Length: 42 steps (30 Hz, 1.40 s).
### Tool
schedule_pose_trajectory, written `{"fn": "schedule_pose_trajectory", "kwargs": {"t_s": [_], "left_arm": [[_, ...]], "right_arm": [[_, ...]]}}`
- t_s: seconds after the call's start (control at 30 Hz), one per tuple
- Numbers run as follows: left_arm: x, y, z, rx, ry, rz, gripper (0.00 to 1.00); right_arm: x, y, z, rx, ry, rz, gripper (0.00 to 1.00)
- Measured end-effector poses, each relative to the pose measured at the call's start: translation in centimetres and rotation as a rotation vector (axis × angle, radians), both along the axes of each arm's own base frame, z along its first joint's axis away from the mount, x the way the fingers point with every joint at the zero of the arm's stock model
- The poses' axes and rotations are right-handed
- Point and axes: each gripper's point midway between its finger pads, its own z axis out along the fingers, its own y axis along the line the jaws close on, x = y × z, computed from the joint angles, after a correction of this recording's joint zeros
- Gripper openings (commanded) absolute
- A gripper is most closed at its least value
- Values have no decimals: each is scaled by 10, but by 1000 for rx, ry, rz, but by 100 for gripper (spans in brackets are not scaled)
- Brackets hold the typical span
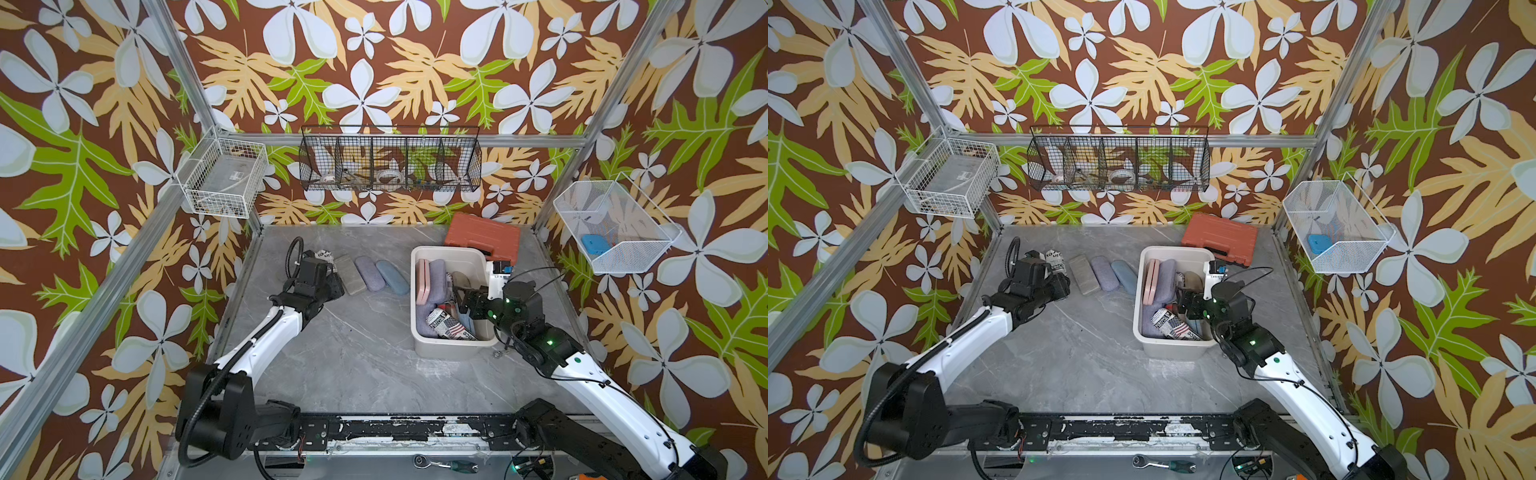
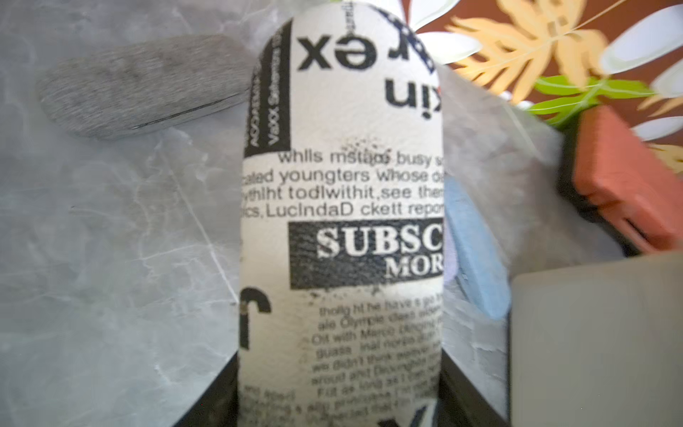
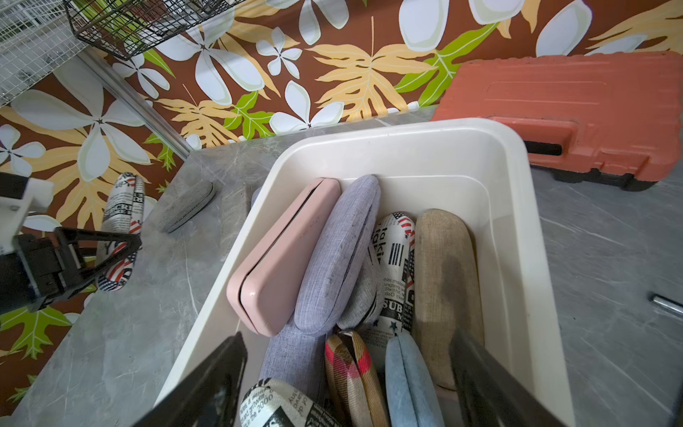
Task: Put the glasses cases into the storage boxes
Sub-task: Pick up the glasses case at the center of the board.
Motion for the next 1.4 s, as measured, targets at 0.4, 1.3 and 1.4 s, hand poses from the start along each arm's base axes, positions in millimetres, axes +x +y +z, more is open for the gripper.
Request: {"fn": "schedule_pose_trajectory", "kwargs": {"t_s": [0.4,1.3,1.4], "left_arm": [[-52,-82,66,-129,-319,-331,53],[-95,-165,84,-314,-431,-542,52],[-97,-169,80,-325,-421,-562,52]], "right_arm": [[0,29,22,101,-11,127,86],[8,191,54,244,25,507,54],[8,197,48,239,43,526,51]]}}
